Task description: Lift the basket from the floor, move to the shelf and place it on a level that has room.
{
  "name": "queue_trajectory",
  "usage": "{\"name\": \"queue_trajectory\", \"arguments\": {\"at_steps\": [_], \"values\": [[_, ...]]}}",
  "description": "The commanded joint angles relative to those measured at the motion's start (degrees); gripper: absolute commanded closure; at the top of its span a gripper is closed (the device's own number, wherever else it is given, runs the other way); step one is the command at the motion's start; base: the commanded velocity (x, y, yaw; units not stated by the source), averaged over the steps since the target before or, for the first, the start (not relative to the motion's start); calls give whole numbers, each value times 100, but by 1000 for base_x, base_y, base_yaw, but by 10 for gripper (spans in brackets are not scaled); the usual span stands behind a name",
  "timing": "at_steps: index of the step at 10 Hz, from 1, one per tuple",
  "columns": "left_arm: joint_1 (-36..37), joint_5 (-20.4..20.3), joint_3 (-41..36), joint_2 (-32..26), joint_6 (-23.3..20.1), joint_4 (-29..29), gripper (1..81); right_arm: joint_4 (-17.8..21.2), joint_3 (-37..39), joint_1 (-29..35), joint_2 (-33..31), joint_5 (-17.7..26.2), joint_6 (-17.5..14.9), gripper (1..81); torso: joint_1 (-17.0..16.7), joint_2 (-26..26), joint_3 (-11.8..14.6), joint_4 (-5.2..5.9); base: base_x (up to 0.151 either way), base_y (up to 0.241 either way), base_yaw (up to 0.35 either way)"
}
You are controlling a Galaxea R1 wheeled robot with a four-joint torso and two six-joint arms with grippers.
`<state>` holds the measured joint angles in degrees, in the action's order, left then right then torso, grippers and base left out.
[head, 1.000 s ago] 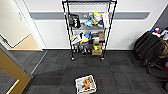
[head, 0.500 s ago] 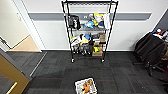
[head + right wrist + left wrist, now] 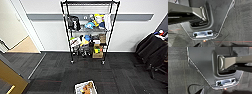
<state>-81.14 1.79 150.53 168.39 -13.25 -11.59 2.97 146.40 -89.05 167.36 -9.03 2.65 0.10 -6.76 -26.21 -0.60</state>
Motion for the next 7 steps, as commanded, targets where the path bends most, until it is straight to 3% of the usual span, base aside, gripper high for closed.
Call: {"name": "queue_trajectory", "arguments": {"at_steps": [1, 7], "values": [[41, 462, 3, -50, -20, -36, 10, 10, -7, -12, -43, 394, 8, 10, 0, 0, 0, 0, 113, 0, 0], [41, 462, 3, -42, -20, -36, 10, 10, -7, -12, -43, 394, 8, 10, 0, 0, 0, 0, 100, 0, 0]]}}
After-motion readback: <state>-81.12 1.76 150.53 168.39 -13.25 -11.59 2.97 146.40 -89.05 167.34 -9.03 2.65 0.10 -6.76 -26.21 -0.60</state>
